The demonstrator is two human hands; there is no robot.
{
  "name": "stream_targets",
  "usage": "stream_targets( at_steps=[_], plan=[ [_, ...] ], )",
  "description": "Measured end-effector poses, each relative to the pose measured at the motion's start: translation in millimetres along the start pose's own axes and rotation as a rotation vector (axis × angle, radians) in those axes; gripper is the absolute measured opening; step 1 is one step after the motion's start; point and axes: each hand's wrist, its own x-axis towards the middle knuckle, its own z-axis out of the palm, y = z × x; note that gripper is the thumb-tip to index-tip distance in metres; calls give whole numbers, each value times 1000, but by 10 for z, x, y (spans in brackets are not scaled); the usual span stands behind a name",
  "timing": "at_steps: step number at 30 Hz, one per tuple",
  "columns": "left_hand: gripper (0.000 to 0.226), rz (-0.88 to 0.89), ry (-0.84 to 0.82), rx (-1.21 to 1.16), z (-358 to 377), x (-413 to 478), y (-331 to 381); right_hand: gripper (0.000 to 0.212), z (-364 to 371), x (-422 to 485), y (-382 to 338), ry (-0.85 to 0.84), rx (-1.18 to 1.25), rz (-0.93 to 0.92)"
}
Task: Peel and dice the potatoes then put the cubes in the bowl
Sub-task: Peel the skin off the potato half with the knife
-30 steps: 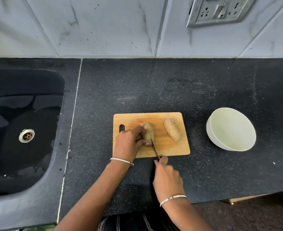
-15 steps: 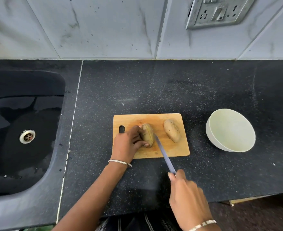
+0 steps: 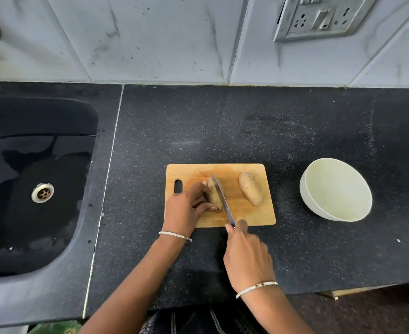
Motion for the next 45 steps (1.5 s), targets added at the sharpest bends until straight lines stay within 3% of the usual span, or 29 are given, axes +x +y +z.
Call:
stream_targets(
  at_steps=[21, 29, 42, 45],
  plan=[
    [30, 94, 75, 83, 38, 17, -116, 32, 30, 304, -302, 4, 13, 18],
    [31, 96, 86, 59, 63, 11, -145, 33, 98, -9, -114, -40, -76, 19],
    [33, 97, 101, 47, 74, 2, -178, 17, 232, 154, -141, 16, -74, -18],
    [35, 119, 118, 69, 60, 3, -155, 26, 263, 65, -54, -5, -54, -33]
  ],
)
